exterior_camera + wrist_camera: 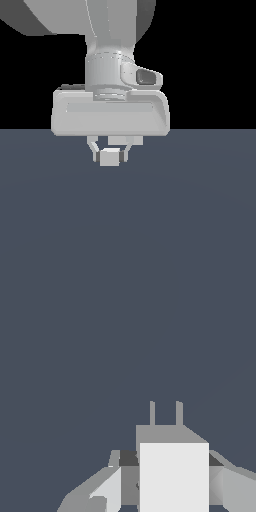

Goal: Plug the charger into the wall socket.

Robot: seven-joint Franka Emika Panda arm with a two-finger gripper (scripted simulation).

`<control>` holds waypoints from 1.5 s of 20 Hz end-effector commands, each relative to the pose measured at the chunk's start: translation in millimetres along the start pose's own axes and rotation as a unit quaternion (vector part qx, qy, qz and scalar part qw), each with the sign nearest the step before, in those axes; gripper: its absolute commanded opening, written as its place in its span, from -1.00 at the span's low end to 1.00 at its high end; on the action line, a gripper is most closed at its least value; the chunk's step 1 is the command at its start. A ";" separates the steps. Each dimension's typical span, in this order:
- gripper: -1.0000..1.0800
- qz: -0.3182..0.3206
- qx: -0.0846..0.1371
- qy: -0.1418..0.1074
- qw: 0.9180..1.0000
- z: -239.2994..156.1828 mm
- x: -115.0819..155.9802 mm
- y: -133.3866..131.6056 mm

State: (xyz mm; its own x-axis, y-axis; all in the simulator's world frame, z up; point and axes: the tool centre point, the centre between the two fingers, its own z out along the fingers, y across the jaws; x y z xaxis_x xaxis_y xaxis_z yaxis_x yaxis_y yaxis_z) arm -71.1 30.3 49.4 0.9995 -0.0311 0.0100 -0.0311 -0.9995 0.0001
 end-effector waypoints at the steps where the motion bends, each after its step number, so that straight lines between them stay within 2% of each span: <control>1: -1.00 -0.003 0.000 0.000 1.000 -12.0 15.8 5.2; 6: -1.00 -0.009 0.000 0.000 1.000 -32.0 44.4 13.6; 12: -1.00 -0.012 0.000 0.000 1.000 -45.7 65.2 19.1; 30: -1.00 -0.014 0.000 0.000 1.000 -49.8 81.1 20.1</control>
State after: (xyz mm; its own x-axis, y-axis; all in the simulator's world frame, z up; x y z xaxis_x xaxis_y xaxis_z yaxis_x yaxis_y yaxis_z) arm 5.9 7.7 99.9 0.9999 -0.0031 0.0102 -0.0031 -1.0000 0.0000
